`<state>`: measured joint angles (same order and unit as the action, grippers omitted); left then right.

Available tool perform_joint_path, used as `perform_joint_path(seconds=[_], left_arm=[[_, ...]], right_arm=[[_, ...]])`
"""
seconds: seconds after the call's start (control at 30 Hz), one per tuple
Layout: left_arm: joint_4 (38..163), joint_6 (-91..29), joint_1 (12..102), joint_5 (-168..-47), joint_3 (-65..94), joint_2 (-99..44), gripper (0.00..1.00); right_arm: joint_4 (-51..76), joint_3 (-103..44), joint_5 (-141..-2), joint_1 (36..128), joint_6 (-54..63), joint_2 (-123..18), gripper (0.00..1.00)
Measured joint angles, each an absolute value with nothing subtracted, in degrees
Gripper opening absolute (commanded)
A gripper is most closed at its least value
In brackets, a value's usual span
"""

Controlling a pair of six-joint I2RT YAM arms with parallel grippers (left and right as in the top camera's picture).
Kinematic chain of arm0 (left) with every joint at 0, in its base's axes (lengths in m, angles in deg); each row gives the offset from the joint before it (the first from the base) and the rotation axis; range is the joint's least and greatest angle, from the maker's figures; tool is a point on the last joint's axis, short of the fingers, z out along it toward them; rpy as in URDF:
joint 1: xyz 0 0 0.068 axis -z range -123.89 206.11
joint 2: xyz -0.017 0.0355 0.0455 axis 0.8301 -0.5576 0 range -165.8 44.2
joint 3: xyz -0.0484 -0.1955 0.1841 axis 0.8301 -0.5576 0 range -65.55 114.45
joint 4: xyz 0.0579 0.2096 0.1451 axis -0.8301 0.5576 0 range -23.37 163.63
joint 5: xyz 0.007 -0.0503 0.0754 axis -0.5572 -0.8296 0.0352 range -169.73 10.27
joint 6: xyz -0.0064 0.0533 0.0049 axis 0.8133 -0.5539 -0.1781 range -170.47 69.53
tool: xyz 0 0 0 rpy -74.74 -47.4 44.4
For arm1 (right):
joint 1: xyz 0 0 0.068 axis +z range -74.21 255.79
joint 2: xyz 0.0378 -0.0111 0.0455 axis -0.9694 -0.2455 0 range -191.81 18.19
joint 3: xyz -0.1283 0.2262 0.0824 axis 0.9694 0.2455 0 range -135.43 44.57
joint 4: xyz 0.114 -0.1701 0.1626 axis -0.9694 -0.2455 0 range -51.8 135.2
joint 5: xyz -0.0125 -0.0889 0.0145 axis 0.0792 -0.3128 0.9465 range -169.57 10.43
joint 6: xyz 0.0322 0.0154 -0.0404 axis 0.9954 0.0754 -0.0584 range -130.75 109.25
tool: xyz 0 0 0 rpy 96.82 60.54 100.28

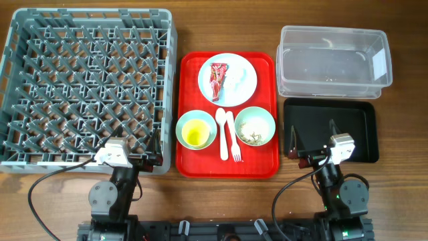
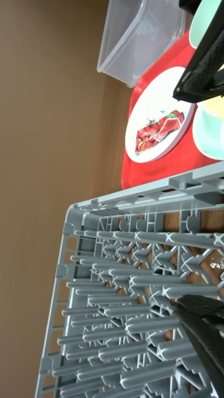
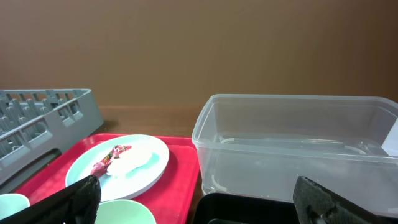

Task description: Sort waste into correct bins and load items into the dishwasher rack

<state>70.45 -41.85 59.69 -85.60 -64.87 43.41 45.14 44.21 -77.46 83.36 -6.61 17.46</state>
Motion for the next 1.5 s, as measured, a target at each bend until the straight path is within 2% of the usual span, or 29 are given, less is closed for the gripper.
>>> perform_joint_path(seconds=[1.3,1.5], left_arm=[[70.45,-41.82,59.69,-85.60,-64.87,43.41,1.00],[70.91,-40.58,59.69,-85.60,-64.78,43.36,1.00]], right_arm=[[45.12,44.21,-77.46,83.36,-3.92,17.40,1.00],[36.14,39.97,-77.46,83.36,-3.48,15.21,1.00]])
